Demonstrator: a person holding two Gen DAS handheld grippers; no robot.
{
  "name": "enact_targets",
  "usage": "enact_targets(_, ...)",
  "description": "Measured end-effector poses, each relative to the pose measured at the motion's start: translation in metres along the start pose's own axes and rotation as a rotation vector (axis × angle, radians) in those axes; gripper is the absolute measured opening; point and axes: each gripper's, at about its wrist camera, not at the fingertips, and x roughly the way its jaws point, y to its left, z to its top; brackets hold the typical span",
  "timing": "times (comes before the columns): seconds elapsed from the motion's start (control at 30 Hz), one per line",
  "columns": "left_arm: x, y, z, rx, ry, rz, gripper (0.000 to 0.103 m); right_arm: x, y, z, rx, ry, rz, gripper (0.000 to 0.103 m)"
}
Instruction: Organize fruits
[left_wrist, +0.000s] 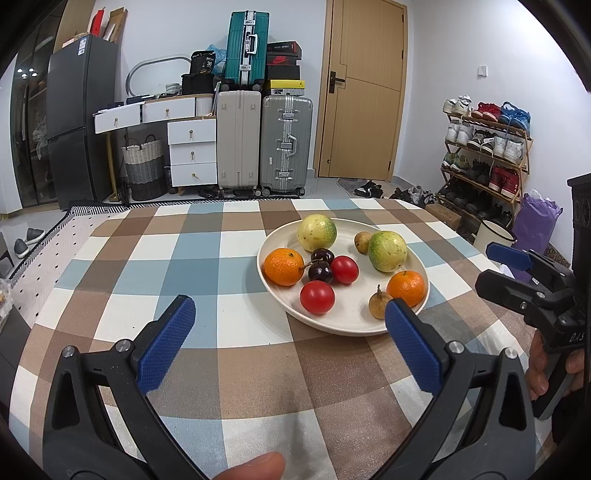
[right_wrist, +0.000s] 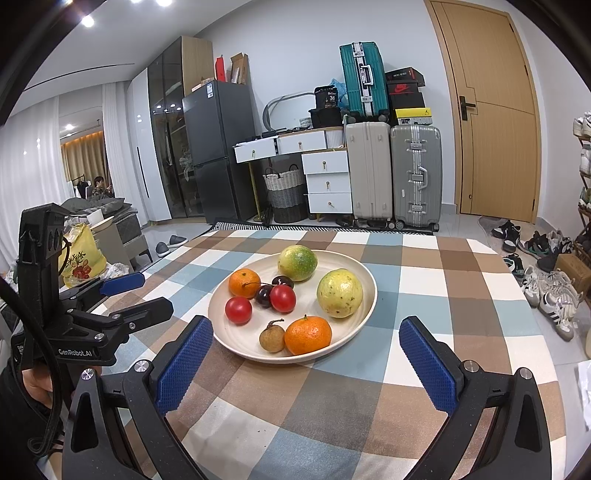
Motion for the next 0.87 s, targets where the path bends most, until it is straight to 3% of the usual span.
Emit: enact_targets(0.87,0.0011,0.0000,0.0001,-0.004,0.000,0.005,0.102,-0.0002,-0.0002,0.0010,0.002,0.001,0.000,0.103)
